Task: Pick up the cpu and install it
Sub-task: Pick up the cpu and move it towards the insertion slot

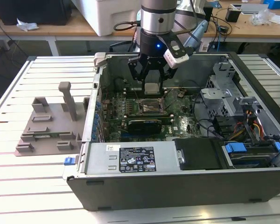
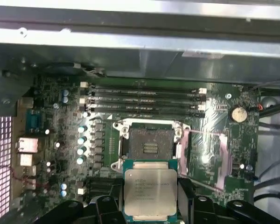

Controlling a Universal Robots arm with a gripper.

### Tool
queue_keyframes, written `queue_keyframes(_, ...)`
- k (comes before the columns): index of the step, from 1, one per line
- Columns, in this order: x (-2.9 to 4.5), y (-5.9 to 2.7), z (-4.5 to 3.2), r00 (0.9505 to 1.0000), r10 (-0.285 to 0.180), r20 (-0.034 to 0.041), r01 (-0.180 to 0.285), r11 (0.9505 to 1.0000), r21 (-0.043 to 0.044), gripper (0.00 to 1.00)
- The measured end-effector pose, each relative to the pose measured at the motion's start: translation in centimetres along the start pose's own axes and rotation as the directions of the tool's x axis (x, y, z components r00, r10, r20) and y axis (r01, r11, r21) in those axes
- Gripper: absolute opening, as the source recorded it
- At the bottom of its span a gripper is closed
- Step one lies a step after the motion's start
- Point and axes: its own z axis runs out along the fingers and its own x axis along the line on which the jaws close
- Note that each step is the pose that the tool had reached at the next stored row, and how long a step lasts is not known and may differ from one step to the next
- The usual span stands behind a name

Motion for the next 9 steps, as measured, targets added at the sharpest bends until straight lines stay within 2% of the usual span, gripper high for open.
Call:
queue_keyframes(1, -0.22, 0.54, 0.25, 1.0000, 0.000, -0.0003, 0.000, 1.0000, 0.0047, 0.54)
queue_keyframes(4, -0.41, 0.92, 0.61, 1.0000, 0.000, -0.0007, 0.000, 0.9999, 0.0137, 0.54)
queue_keyframes(9, -0.51, 0.97, 1.01, 1.0000, 0.000, -0.0008, 0.000, 0.9999, 0.0172, 0.54)
